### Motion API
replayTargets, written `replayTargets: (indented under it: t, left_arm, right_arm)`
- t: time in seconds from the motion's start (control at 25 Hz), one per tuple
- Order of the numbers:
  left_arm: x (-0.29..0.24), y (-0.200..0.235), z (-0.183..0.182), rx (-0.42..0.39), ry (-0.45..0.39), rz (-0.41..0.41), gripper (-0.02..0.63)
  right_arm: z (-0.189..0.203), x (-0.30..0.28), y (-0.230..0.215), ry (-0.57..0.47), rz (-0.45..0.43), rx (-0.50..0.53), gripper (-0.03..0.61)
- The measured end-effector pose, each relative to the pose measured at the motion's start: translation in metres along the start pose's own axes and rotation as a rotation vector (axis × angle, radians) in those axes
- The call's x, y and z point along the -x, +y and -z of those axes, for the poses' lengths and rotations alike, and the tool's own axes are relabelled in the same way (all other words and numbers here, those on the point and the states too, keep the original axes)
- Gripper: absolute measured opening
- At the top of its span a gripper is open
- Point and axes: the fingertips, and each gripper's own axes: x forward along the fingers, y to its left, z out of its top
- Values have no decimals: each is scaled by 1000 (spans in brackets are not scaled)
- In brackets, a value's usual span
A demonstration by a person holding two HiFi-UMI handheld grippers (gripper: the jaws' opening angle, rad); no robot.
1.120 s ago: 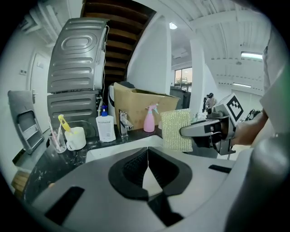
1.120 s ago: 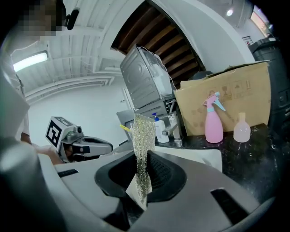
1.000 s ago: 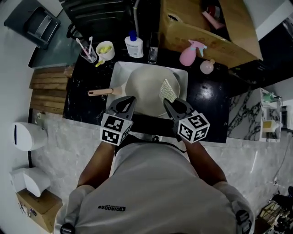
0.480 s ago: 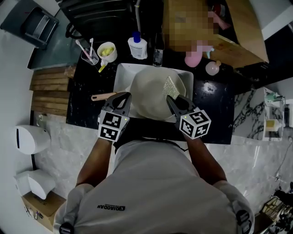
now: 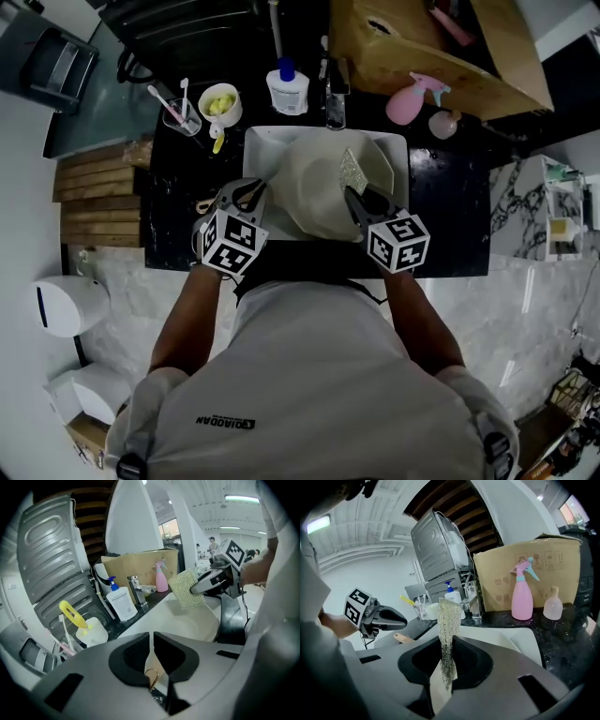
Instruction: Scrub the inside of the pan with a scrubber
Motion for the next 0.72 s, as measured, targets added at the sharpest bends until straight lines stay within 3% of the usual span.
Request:
replayTargets:
  t: [0.12,0.24,0.44,0.6,0.72]
  left_arm:
    - [-8,2,19,-68,48,51,24]
    - [-16,3,37,-105,98,98,99]
    - [-28,-7,60,-187,175,201,159]
    - [-41,-20,83,-237,274,295,163]
    - [-46,-23,88,-245,284,312,167]
  right_arm:
    - [11,-13,3,27,21,5,78]
    - [18,-23,2,43,45,9,78]
    - [25,-39,-12,79,88,14,78]
    - [30,-53,-32,115,124,31,78]
    - [32,-63,-47,154,152,60,78]
